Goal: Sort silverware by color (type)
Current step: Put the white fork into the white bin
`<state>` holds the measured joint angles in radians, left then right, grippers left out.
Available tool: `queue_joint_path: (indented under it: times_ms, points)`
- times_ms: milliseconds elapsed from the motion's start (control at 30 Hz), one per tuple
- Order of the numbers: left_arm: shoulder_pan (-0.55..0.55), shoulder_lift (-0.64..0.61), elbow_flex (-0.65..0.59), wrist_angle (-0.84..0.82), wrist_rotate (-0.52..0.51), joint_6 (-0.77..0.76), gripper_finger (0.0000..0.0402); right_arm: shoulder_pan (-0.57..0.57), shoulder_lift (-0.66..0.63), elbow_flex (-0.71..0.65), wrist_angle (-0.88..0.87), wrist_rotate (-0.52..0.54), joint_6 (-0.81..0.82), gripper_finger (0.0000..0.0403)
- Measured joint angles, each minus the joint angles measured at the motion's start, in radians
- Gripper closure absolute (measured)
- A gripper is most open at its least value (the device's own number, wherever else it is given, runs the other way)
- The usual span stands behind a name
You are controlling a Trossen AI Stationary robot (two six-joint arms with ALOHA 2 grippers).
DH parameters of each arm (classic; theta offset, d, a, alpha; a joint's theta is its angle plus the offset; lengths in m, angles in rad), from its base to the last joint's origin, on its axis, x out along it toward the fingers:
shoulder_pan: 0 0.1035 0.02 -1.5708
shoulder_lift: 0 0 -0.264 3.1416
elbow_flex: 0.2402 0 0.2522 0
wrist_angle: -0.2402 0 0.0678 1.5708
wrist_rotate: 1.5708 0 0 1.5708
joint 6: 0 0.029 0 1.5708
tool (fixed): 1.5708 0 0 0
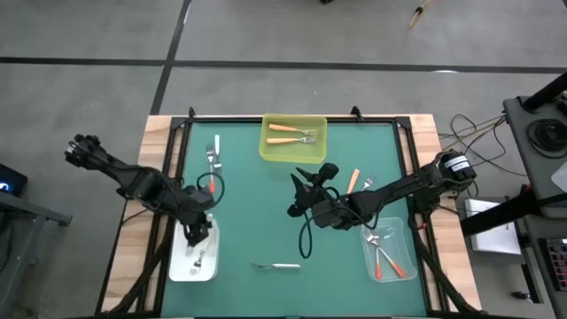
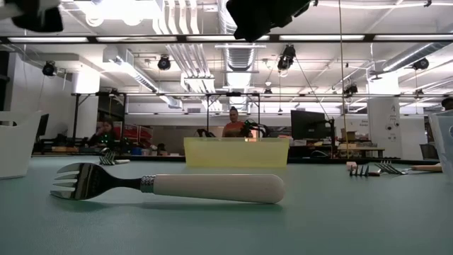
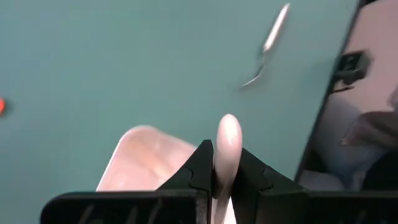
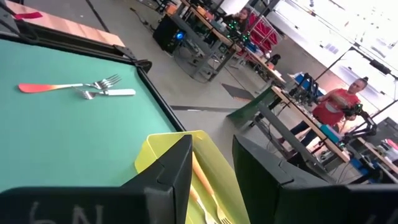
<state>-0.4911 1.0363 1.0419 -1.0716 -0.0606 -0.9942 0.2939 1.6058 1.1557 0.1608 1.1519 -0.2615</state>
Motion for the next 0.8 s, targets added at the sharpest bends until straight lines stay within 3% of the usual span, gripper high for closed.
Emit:
queue_joint_path:
  times_ms: [233,500,800]
  points:
    - [-0.036,-0.003,-0.143,0.093,0.009,-0.04,0.039,0.0,0.0,0.0,0.0,0.0,0.0,0.0304]
    - [-0.066,0.0,-0.278,0.19,0.132,-0.088,0.039,0.0,0.0,0.0,0.0,0.0,0.0,0.0303]
    - [-0.078,0.0,-0.347,0.258,0.133,-0.119,0.0388,0.0,0.0,0.0,0.0,0.0,0.0,0.0307]
